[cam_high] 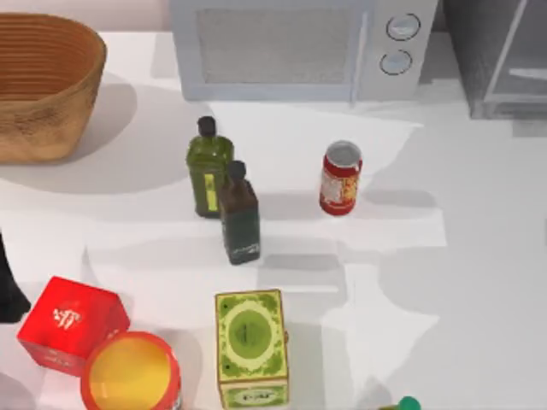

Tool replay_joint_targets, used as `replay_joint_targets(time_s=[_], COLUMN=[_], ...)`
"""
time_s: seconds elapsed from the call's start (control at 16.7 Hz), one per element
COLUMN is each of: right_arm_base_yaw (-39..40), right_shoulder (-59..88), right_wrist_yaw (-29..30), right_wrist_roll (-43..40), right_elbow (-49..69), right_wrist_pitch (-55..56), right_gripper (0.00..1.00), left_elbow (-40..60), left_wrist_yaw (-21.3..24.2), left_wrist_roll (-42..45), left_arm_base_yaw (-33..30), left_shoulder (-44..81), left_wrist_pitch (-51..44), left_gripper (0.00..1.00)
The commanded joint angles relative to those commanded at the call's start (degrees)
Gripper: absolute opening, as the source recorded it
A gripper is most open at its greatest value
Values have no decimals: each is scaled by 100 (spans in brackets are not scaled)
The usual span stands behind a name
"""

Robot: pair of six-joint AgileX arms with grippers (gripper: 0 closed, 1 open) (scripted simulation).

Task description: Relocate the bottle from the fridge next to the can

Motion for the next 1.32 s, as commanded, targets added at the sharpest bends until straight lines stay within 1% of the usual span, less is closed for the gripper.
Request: replay_joint_targets(time_s=[0.24,0.48,0.84,1.32], right_arm_base_yaw=[-200,-274,-240,-111], right_shoulder=[1496,2021,2054,2796], right_wrist_yaw=[-165,-228,-207,-56], right_wrist_roll=[-16,-23,-24,-30], right_elbow=[745,1031,1098,2588], right_wrist_pitch=[810,1120,1069,340], right_gripper=[100,100,100,100], left_elbow=[0,0,0,0], left_wrist_yaw=[0,0,0,0], left_wrist_roll=[0,0,0,0], left_arm_base_yaw=[0,0,0,0], left_shoulder=[0,0,0,0], left_wrist_pitch=[0,0,0,0], left_gripper=[100,100,100,100])
